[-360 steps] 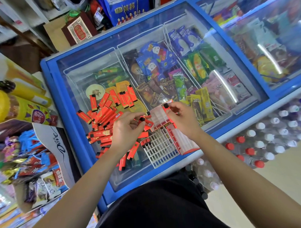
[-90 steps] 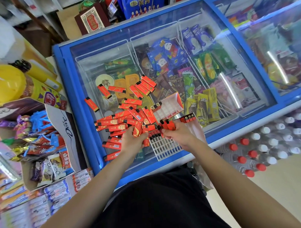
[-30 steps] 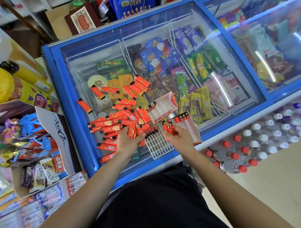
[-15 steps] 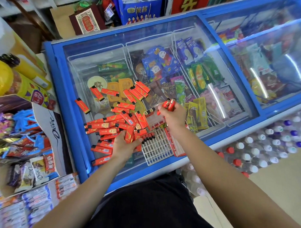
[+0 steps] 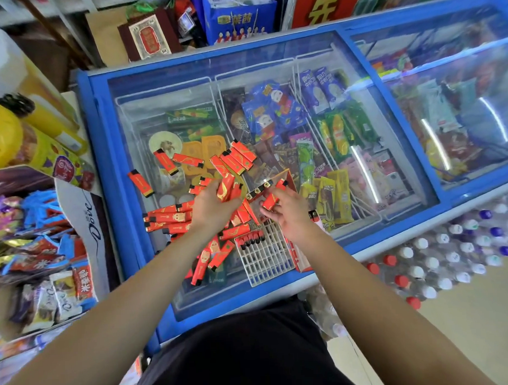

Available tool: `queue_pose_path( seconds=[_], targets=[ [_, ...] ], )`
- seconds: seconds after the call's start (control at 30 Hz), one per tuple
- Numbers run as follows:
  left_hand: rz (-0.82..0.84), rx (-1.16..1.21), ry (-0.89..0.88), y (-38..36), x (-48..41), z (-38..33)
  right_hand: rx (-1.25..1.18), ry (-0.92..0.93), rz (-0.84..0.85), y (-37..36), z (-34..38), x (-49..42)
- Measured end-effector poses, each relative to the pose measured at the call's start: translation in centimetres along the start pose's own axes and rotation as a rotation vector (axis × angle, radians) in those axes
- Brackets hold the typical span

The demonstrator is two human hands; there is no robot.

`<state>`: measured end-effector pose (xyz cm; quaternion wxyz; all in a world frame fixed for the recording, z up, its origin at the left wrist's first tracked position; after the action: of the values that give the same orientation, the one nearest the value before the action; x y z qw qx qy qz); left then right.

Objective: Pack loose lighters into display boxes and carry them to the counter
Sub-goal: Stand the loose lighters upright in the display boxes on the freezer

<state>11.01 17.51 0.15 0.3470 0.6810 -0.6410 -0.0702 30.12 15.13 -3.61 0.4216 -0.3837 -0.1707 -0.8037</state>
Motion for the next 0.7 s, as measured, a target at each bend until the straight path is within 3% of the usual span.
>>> queue_pose_path(
  seconds=[0.2, 0.37, 0.43, 0.6, 0.7],
  targets=[
    [0.043, -0.131, -0.174, -2.6, -2.4, -2.1, 0.042, 0.02, -0.028, 0.2, 0.0, -0.8],
    [0.066, -0.162, -0.209, -3.4, -2.6, -2.0, 0.428, 0.468, -0.162, 1.5, 2.4, -0.9],
    [0.065, -0.146, -0.214, -3.5, -2.7, -1.9, 0.553, 0.557, -0.156, 1.3, 3.4, -1.0],
    [0.073, -0.112, -0.202, -3.8, -2.7, -1.5, 0.639, 0.574, -0.102, 1.1, 4.0, -1.5],
    [0.084, -0.104, -0.175, -3.7, -2.6, -1.3, 0.43, 0.513, -0.117, 1.2, 3.7, -1.1]
  ],
)
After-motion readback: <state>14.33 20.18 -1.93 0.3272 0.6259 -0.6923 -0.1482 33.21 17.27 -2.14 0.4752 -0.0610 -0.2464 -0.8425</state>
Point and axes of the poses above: each hand's wrist, its own x-axis away from the middle knuckle, its own y-axis out of the back of the hand, z = x × y, the point moved 4 cm from there along -x, towards the middle knuckle, and after that the axes turned 9 degrees about -z, right-handed, at the moved point
